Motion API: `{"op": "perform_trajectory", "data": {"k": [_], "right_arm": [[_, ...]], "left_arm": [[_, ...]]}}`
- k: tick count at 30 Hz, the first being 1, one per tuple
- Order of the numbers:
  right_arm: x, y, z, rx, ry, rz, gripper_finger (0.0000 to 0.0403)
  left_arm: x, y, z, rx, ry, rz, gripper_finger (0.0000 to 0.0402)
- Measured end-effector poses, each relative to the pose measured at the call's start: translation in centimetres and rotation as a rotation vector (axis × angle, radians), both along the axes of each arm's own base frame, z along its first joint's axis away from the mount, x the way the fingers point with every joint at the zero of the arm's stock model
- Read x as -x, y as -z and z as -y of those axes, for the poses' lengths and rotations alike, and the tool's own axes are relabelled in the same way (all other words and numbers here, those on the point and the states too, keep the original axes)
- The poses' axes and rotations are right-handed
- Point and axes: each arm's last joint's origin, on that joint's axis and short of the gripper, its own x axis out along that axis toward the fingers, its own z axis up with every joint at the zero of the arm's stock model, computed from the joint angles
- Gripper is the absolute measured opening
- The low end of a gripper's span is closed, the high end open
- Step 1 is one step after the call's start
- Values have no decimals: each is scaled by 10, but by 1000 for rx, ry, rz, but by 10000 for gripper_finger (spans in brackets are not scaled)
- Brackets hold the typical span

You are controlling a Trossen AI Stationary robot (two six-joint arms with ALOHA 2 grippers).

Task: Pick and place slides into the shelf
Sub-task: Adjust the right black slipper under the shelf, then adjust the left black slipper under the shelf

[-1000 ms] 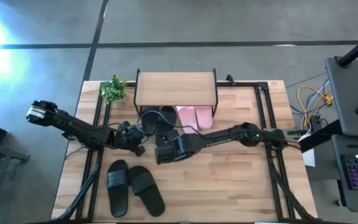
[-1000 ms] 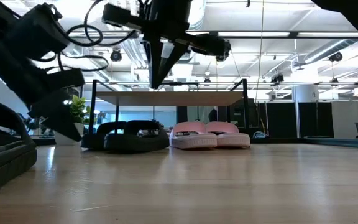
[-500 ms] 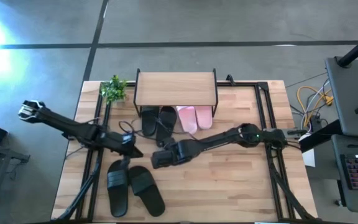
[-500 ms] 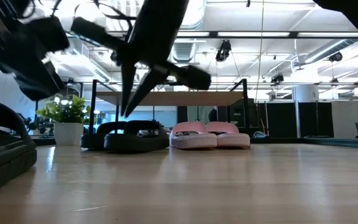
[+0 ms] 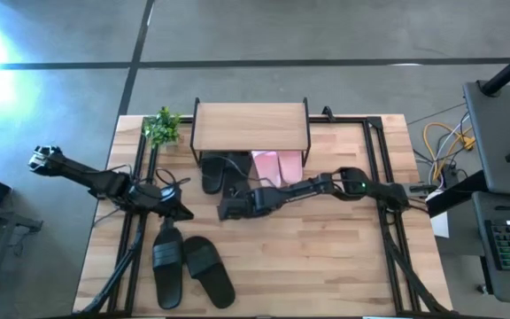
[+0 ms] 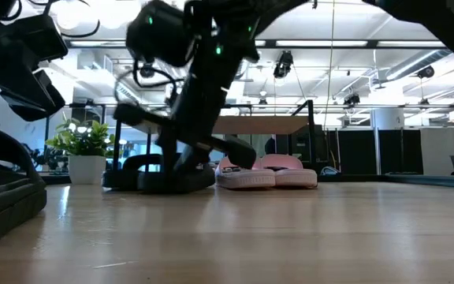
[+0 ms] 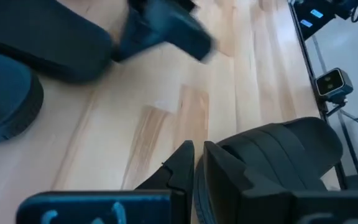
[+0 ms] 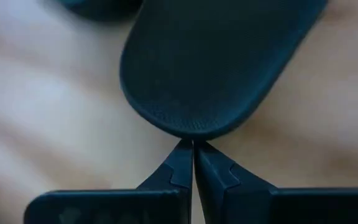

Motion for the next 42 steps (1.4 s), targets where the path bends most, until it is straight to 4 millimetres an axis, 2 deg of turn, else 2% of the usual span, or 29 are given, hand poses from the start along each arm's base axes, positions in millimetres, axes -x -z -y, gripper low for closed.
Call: {"op": "perform_trajectory", "data": {"k": [3, 7, 12, 16, 20, 23, 31, 35, 42], "right_arm": [[0, 0, 15, 85, 50, -1, 9], [-7, -12, 33, 149, 26, 12, 9], [-13, -29, 35, 143, -54, 28, 9], [-9, -56, 12, 165, -94, -4, 9], [11, -88, -18, 191, -122, -114, 9], [29, -103, -36, 173, -87, -199, 9], [56, -118, -69, 182, 59, -248, 9], [60, -116, -77, 183, 103, -244, 9], [68, -114, -88, 218, 193, -215, 9]], "left_arm": [[-1, 1, 0, -7, 2, -9, 22], [-3, 4, 1, -24, -6, -37, 22], [-9, 11, -1, -110, -106, -75, 22], [-15, 18, -3, -197, -193, -120, 22], [-22, 27, -6, -226, -266, -161, 22], [-29, 35, -8, -218, -302, -143, 22], [-42, 59, -27, -273, -451, -149, 22], [-49, 64, -36, -356, -456, -172, 22], [-57, 70, -54, -378, -597, -178, 22]]}}
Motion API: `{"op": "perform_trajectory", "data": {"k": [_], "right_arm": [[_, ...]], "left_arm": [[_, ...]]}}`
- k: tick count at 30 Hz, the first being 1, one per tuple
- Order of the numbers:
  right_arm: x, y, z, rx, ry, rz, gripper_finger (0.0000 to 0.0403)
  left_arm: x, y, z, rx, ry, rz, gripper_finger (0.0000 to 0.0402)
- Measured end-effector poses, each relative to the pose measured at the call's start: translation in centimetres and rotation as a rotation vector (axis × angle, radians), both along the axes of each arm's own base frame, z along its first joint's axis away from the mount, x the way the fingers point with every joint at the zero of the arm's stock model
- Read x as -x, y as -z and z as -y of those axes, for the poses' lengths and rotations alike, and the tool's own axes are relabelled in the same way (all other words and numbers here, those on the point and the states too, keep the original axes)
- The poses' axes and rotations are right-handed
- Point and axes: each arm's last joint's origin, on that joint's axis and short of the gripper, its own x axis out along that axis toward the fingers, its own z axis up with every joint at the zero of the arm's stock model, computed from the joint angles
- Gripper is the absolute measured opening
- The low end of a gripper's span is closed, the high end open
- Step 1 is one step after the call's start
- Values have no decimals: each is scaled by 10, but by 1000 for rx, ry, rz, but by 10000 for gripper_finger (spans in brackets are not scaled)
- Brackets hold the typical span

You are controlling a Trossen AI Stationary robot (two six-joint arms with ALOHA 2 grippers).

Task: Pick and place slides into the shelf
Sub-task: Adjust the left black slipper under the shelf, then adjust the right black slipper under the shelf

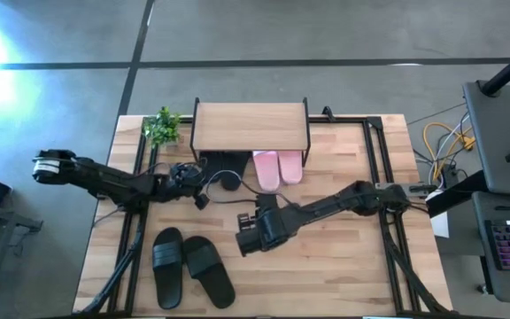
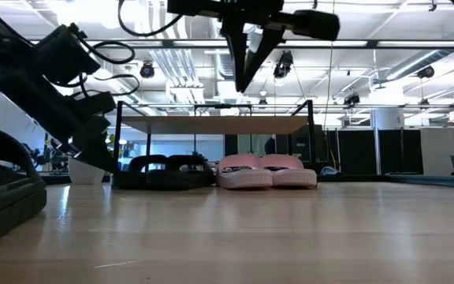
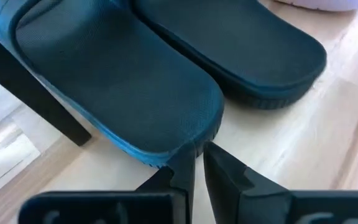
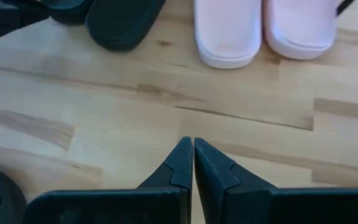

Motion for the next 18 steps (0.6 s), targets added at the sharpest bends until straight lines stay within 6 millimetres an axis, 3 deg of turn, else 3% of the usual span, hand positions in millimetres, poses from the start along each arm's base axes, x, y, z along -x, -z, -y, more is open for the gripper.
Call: {"op": "perform_trajectory", "data": {"k": [6, 12, 15, 18], "right_arm": [[9, 7, -11, -24, 60, -27, 9], [16, 25, -21, -56, 249, 37, 9], [10, 35, -22, -71, 223, 73, 9], [-8, 48, -15, -153, 126, 122, 9]], "left_arm": [[-2, 0, 4, 138, 126, 11, 22], [1, -18, 13, 187, 168, 144, 22], [6, -31, 15, 175, 182, 198, 22], [14, -41, 17, 229, 247, 198, 22]]}}
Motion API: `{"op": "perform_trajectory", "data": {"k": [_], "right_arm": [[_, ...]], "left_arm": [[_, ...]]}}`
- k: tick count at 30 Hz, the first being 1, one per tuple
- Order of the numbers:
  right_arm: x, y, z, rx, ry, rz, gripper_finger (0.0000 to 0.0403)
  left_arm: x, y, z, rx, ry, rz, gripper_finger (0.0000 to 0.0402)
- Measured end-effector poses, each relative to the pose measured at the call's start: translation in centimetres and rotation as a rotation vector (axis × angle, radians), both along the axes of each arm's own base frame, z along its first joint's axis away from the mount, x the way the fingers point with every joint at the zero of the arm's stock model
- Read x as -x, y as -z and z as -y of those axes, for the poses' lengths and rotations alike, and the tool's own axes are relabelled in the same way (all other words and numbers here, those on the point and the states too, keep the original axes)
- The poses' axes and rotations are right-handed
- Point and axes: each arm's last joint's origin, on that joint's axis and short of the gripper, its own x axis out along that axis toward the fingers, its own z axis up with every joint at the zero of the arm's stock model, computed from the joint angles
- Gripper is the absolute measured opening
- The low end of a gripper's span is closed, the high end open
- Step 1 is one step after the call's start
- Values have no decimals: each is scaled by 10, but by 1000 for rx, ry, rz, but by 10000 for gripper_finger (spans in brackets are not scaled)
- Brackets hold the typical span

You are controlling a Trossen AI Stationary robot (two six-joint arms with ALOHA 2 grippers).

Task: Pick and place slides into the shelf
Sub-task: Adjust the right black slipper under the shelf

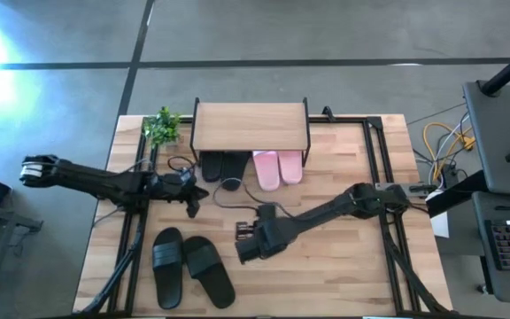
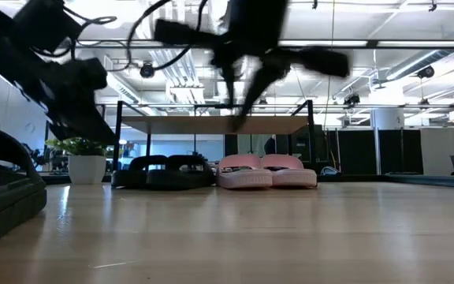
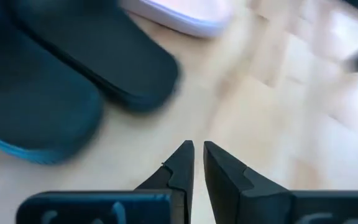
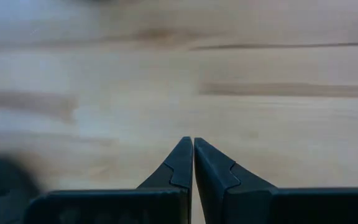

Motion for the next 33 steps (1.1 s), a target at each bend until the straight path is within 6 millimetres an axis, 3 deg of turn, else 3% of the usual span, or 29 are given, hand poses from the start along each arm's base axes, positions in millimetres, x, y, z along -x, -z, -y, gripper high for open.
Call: {"op": "perform_trajectory", "data": {"k": [6, 11, 16, 22, 33], "right_arm": [[-39, 13, 32, -23, -161, 196, 9], [-46, 27, 72, 14, -197, 146, 9], [-59, 47, 103, -18, -292, 236, 9], [-54, 68, 125, 4, -270, 204, 9], [-59, 81, 158, 113, -289, 223, 9]], "left_arm": [[21, -19, 6, 140, 195, 32, 22], [39, -22, 7, 184, 218, 26, 22], [50, -27, 6, 184, 221, 72, 22], [56, -29, 5, 166, 205, 138, 22], [55, -28, 5, 150, 197, 132, 22]]}}
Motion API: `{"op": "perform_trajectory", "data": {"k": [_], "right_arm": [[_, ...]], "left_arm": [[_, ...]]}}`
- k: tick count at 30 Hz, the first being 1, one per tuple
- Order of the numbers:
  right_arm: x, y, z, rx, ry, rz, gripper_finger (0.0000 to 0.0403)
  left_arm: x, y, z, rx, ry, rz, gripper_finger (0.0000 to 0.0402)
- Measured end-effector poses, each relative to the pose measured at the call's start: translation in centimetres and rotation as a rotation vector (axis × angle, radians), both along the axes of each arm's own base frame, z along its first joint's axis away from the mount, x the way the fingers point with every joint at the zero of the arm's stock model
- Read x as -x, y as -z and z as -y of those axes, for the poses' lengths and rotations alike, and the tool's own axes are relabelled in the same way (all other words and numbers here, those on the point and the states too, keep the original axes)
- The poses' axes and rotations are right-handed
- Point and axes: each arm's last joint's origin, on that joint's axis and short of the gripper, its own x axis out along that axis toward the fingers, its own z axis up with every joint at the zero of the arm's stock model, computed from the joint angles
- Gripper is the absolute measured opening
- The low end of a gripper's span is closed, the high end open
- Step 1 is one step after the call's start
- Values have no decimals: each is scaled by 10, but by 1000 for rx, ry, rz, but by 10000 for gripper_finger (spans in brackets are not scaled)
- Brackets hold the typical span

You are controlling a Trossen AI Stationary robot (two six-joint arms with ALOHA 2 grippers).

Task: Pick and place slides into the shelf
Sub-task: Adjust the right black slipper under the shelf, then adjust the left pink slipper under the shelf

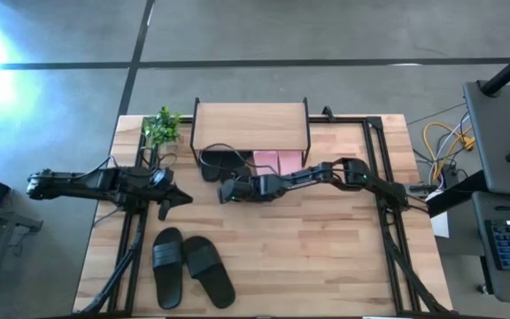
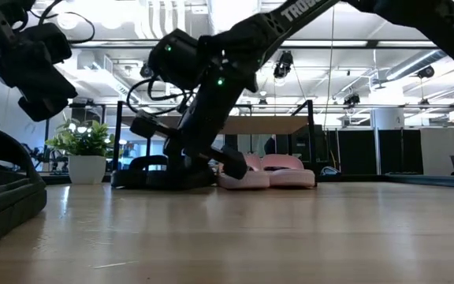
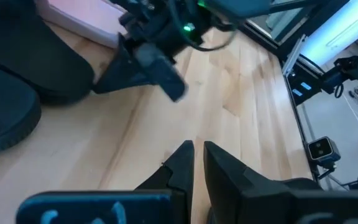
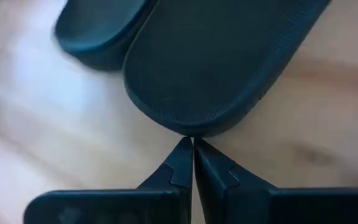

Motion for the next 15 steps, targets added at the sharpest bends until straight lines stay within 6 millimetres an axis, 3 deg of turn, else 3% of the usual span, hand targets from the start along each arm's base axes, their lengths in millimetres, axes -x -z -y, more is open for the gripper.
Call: {"op": "perform_trajectory", "data": {"k": [8, 15], "right_arm": [[1, -3, 19, 52, 91, 6, 9], [-7, -44, -18, 18, -28, 35, 8]], "left_arm": [[-1, 5, 0, -3, -5, -19, 22], [-1, 7, 0, -19, 4, -26, 22]]}}
